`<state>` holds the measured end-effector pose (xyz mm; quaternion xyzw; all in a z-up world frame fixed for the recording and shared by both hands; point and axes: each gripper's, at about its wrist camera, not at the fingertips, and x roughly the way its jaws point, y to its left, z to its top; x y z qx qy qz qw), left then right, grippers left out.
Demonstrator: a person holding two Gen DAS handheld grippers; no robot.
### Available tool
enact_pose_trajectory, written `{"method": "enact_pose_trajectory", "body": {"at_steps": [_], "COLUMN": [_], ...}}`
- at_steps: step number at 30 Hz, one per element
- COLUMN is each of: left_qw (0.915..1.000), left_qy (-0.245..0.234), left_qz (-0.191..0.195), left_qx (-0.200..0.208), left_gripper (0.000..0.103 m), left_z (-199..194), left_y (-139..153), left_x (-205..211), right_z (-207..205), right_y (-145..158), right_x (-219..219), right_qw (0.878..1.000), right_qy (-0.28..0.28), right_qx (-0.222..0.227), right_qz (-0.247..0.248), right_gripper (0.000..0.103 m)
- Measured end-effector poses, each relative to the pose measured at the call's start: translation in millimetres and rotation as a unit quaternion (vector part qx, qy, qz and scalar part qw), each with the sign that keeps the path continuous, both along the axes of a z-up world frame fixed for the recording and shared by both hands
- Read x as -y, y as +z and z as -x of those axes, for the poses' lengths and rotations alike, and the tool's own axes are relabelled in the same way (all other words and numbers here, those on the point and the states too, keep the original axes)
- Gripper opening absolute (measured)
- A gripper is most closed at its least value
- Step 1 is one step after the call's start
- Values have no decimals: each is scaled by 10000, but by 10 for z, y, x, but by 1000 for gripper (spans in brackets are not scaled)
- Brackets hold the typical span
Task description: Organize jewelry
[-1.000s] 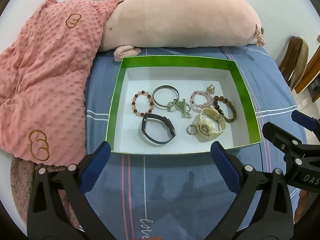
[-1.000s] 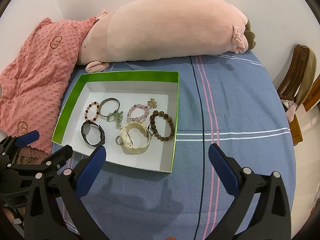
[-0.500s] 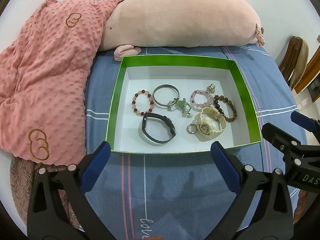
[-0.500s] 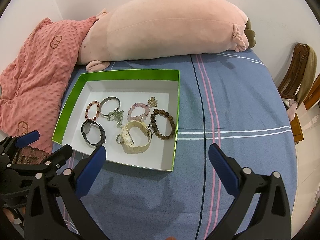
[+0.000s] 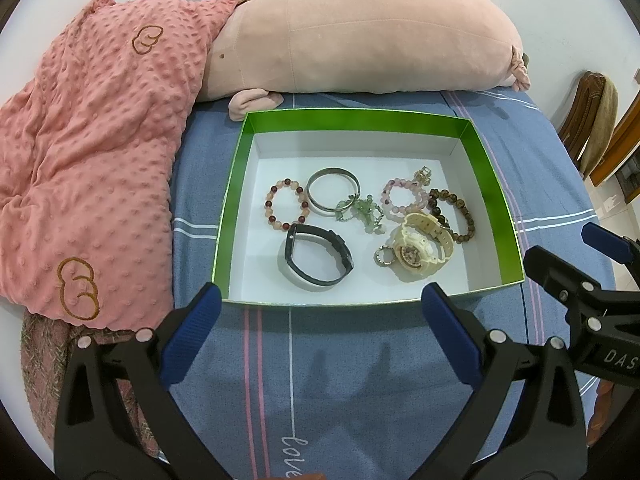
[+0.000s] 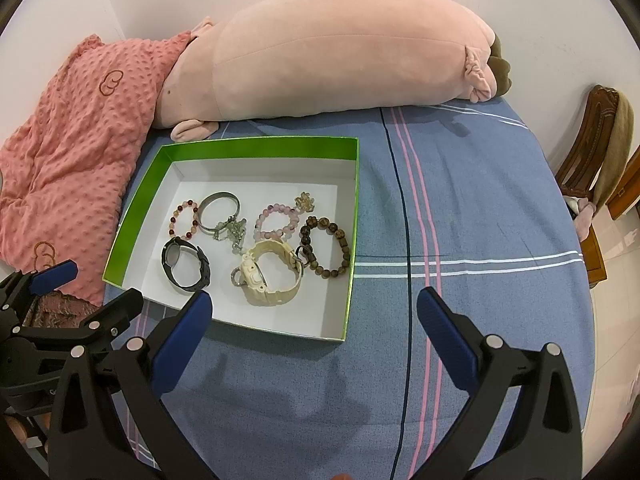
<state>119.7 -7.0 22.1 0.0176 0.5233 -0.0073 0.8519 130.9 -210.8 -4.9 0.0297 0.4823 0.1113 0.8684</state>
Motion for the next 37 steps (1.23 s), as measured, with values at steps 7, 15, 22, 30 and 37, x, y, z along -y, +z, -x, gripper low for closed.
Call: {"method": "enact_pose_trajectory", "body": {"at_steps": [7, 15, 22, 30, 37], "left_qw": [10000, 10000, 10000, 10000, 10000], "left_qy": [-7, -1, 2, -9, -21], "left_qz": [10, 12, 7, 0, 24], "left_qx": [-10, -17, -23, -55, -85], "left_gripper": [101, 101, 101, 101, 101], "left_z": [-3, -2, -8, -9, -24], "left_y": [-5, -15, -11, -50, -60], "left_x": [-1, -6, -11, -15, -7], "right_z": [-4, 2, 12, 13, 12], "right_y": [7, -30, -47, -65, -79], "right_x": [0, -1, -17, -19, -9], "right_qw": [10000, 10000, 10000, 10000, 9999], "right_qy": [0, -15, -37, -78, -84], "right_qx": [2, -13, -21, -52, -58], "right_qz": [7, 5, 12, 14, 15], "right_gripper": [102, 102, 102, 102, 102]}}
